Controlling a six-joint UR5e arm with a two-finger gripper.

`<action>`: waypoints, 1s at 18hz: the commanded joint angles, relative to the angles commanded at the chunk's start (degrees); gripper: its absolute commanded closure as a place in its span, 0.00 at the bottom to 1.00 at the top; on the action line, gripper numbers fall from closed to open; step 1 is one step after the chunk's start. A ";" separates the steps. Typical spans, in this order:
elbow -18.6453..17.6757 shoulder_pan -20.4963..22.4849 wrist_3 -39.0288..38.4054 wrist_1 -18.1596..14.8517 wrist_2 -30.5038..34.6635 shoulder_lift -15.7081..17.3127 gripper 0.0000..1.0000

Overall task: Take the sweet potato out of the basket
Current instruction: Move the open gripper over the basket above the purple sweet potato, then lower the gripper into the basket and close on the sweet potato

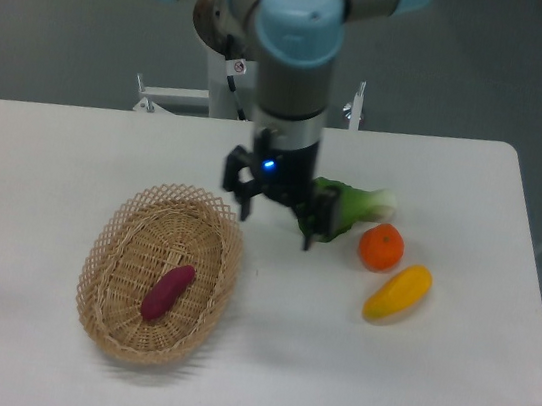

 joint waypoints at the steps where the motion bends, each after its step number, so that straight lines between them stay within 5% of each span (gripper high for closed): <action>1: -0.53 -1.49 -0.96 0.35 -0.17 -1.14 0.00; 11: -3.70 -7.91 -4.76 11.34 0.35 -11.95 0.00; 18: -4.84 -8.01 -4.75 15.29 1.14 -14.24 0.00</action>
